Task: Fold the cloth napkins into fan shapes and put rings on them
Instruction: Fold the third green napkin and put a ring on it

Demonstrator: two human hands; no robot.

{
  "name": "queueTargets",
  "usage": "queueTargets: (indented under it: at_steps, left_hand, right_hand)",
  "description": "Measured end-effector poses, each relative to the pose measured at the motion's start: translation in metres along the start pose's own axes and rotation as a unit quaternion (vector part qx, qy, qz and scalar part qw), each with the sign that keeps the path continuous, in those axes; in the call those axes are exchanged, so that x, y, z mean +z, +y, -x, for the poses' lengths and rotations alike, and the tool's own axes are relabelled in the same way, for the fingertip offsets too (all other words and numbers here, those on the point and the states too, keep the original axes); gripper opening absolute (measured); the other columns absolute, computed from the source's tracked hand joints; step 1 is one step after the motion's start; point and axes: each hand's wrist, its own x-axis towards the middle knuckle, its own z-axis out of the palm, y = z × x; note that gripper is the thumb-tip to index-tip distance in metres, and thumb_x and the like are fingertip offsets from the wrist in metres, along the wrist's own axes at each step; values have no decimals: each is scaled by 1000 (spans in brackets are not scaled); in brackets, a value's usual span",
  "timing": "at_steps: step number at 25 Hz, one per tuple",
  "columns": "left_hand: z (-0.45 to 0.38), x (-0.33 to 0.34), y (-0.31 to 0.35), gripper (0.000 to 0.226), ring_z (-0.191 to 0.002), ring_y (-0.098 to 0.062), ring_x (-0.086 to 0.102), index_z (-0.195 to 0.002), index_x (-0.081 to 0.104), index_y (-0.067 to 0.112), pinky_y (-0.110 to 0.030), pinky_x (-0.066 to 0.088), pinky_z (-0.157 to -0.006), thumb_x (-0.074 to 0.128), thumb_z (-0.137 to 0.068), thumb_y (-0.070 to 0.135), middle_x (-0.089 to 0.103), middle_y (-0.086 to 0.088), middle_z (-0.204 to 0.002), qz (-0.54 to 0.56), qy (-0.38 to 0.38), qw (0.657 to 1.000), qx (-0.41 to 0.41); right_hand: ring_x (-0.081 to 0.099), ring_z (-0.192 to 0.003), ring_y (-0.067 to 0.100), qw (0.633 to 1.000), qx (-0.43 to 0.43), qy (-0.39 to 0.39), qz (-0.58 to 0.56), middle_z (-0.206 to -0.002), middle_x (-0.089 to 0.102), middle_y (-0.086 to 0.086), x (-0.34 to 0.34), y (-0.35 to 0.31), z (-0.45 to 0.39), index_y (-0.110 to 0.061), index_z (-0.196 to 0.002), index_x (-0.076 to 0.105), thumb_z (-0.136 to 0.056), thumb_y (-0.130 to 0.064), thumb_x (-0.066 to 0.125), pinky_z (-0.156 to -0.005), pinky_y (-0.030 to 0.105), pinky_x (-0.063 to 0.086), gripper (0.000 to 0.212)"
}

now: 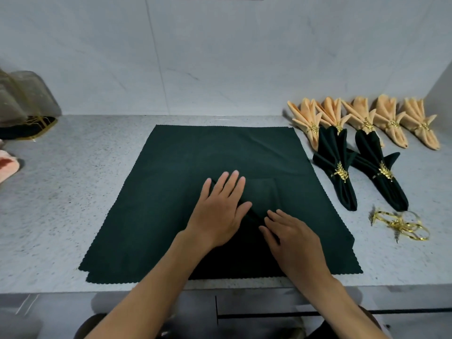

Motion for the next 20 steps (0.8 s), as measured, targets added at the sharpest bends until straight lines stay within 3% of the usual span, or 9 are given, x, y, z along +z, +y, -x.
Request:
queueTargets:
  at_steps: [3,5,8,10,13,15,16,18,20]
  left_hand:
    - [-30,8,-7,61,-151,-17,-8,-157,2,29,-48,-2,-122,11,-102,53,-3,4,-165,2,-90,996,-7]
    - [-30,14,-10,59,-151,-18,-8,-157,2,32,-49,-2,-121,12,-102,52,-3,5,-165,4,-105,994,-14]
    - [-27,17,-9,55,-151,-20,-10,-156,0,36,-53,-3,-121,10,-103,49,-4,7,-165,8,-100,995,-26]
    - [-29,15,-6,53,-151,-21,-11,-155,1,38,-53,-5,-120,10,-104,47,-5,8,-165,23,-92,994,-50]
    - [-26,17,-1,52,-151,-23,-11,-156,2,38,-52,-8,-120,11,-104,44,-4,5,-165,26,-84,993,-75]
    - [-27,19,2,52,-151,-25,-11,-156,3,37,-53,-10,-119,11,-104,44,-3,4,-165,29,-82,992,-89]
    - [-28,18,2,53,-151,-25,-11,-156,4,37,-54,-12,-118,10,-104,44,-3,4,-165,36,-86,991,-92]
    - [-28,14,-3,55,-151,-22,-9,-156,10,34,-54,-13,-118,10,-103,48,0,3,-165,51,-74,993,-71]
    - [-12,5,-14,63,-151,-18,5,-152,30,28,-53,-4,-121,17,-98,58,17,2,-163,81,-6,997,3]
  right_hand:
    - [65,-112,15,997,41,-67,15,-116,71,-8,-26,-13,-8,-24,-104,75,-94,-43,55,-89,28,51,31]
    - [53,-127,17,996,62,-65,-14,-133,60,-7,-30,-15,-36,-24,-122,65,-97,-49,48,-98,30,42,39]
    - [12,-151,20,992,68,-110,-7,-163,16,7,-2,-18,-79,-12,-154,25,-103,-51,26,-121,37,13,64]
    - [-1,-152,18,983,79,-161,28,-166,3,6,18,-11,-84,-12,-157,9,-101,-54,9,-123,37,3,70]
    - [-7,-151,14,981,34,-191,32,-165,-4,1,17,3,-59,-15,-157,3,-83,-70,-16,-121,32,-4,94]
    - [3,-151,12,983,-2,-180,30,-163,5,-5,7,7,-36,-15,-156,13,-78,-72,-25,-119,25,-4,104]
    - [18,-149,13,988,-27,-145,48,-160,20,-4,5,9,-25,-15,-153,28,-85,-68,-21,-120,24,3,99]
    - [51,-132,15,992,-44,-74,87,-141,56,0,5,13,-9,-15,-133,61,-99,-59,1,-117,27,25,82]
    - [64,-117,15,996,-54,0,74,-124,69,0,8,19,-4,-16,-115,72,-97,-53,27,-104,28,41,62]
